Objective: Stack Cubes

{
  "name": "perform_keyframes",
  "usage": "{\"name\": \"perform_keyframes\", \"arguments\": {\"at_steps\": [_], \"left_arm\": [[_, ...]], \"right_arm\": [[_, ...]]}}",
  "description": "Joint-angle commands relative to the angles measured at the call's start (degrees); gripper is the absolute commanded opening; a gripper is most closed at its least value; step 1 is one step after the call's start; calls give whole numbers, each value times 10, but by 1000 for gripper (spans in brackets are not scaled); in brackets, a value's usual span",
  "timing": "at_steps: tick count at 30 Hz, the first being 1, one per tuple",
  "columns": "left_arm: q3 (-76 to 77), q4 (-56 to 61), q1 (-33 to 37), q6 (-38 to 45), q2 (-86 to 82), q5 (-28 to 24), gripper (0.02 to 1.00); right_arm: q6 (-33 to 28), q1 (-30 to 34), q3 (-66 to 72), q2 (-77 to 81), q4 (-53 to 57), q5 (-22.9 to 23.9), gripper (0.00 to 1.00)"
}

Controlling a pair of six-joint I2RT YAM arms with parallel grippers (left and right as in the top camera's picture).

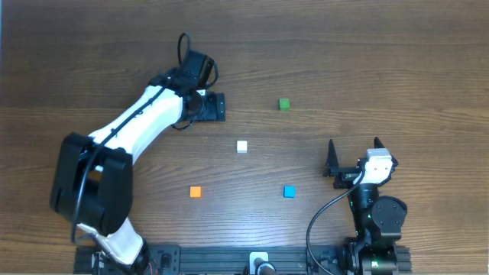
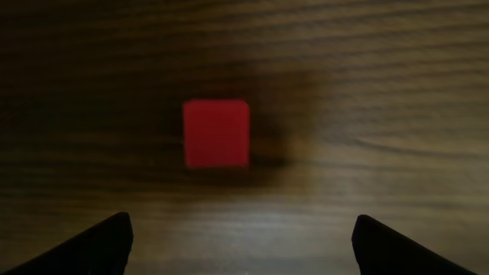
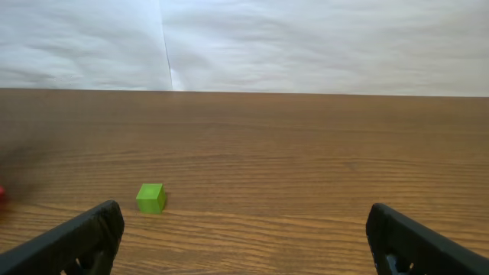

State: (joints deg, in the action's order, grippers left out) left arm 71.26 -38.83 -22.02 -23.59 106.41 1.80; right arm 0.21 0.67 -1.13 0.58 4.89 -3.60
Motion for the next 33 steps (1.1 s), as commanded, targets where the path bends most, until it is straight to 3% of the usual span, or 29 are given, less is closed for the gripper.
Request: {"name": "perform_keyframes", "arguments": {"at_steps": [1, 14, 25, 33], "left_arm": [[13, 20, 1, -13, 29, 50, 919], [13, 67, 7, -9, 65, 54, 851], [13, 72, 8, -9, 69, 54, 553], [13, 80, 9, -9, 70, 54, 457]], "right_arm": [[-1, -3, 4, -3, 0, -4, 991], [-1, -3, 4, -3, 0, -4, 991], [-1, -3, 4, -3, 0, -4, 993], [-1, -3, 4, -3, 0, -4, 993]]}}
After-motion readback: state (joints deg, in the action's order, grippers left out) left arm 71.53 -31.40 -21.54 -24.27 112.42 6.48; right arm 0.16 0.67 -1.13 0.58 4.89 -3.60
